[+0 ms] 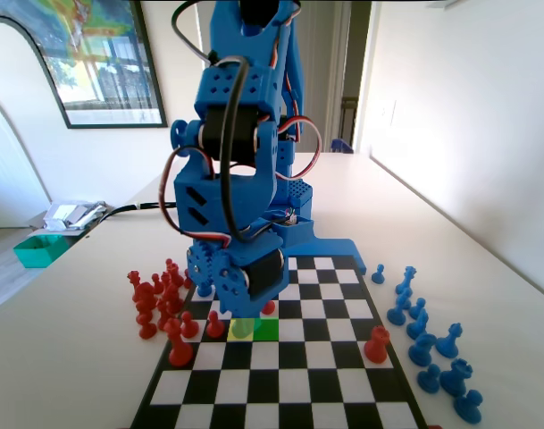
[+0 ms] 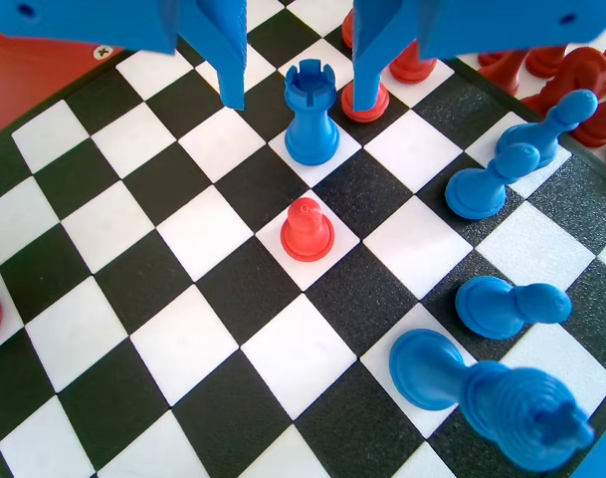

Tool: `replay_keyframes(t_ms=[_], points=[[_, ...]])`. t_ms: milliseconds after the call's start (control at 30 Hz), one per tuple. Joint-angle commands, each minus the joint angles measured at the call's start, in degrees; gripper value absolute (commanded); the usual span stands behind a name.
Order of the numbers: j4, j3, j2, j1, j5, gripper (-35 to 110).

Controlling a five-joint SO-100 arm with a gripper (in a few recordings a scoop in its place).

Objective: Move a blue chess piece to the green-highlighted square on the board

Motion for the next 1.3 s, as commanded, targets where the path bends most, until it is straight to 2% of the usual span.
replay_keyframes(t_ms=[0, 733, 1267], points=[[-0.09, -1.85, 1.49, 0.88, -0.18, 12], [-3.52, 1.85, 0.53, 1.32, -3.6, 11], [-3.69, 2.37, 0.44, 1.14, -4.83, 1]])
